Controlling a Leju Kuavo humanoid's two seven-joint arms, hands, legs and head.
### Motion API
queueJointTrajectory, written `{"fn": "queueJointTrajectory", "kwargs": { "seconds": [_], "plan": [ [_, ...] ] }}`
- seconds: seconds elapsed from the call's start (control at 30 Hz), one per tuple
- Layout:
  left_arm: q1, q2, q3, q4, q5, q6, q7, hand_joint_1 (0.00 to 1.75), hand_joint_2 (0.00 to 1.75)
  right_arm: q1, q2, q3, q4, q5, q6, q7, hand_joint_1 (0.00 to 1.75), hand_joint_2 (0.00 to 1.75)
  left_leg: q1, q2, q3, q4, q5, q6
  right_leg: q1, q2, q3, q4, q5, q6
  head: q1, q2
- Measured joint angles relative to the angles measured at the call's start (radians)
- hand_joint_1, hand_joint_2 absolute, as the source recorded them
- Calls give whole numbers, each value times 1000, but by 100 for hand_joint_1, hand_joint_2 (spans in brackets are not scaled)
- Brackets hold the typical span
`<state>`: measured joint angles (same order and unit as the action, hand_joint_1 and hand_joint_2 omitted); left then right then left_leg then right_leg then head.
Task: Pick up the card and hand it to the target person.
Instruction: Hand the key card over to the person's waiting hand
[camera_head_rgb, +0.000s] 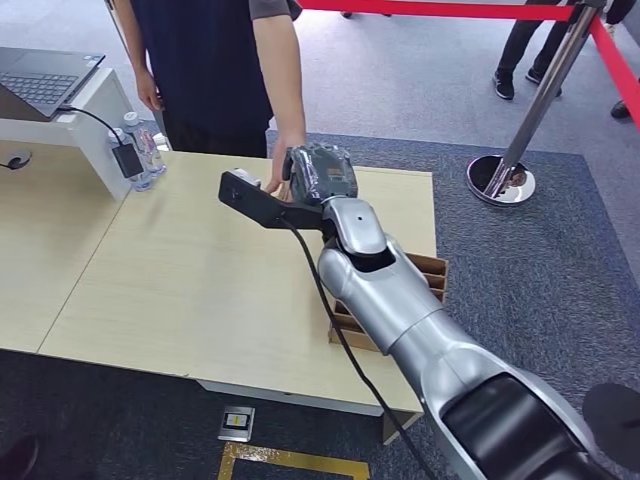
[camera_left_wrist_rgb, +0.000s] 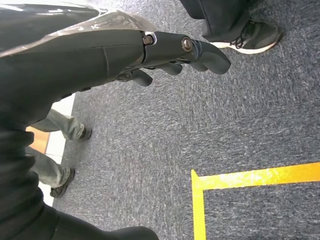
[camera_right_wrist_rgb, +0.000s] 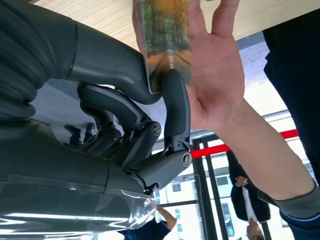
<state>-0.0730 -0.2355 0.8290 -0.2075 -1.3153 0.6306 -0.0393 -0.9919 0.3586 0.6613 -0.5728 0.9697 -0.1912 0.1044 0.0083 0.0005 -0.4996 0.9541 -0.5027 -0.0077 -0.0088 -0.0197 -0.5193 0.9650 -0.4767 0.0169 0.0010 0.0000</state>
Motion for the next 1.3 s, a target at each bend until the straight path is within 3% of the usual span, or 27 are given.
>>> {"fn": "queueJointTrajectory", "kwargs": {
  "seconds": [0.5,0.53,0.63,0.67,1.3],
  "plan": [
    [0,0,0,0,0,1,0,0,175,-7,0,24,6,-7,6,12,152,175,0,0,0,0,0,0,0,0,0,0,0,0,0,0],
    [0,0,0,0,0,1,0,0,175,-8,0,25,7,-8,6,13,138,175,0,0,0,0,0,0,0,0,0,0,0,0,0,0],
    [0,0,0,0,0,1,0,0,175,-9,0,28,7,-11,7,15,27,175,0,0,0,0,0,0,0,0,0,0,0,0,0,0],
    [0,0,0,0,0,1,0,0,175,-9,0,29,7,-12,8,16,2,175,0,0,0,0,0,0,0,0,0,0,0,0,0,0],
    [0,0,0,0,5,-4,5,0,175,-13,-1,43,19,24,-72,9,0,175,0,0,0,0,0,0,0,0,-1,0,0,0,0,0]
  ]
}}
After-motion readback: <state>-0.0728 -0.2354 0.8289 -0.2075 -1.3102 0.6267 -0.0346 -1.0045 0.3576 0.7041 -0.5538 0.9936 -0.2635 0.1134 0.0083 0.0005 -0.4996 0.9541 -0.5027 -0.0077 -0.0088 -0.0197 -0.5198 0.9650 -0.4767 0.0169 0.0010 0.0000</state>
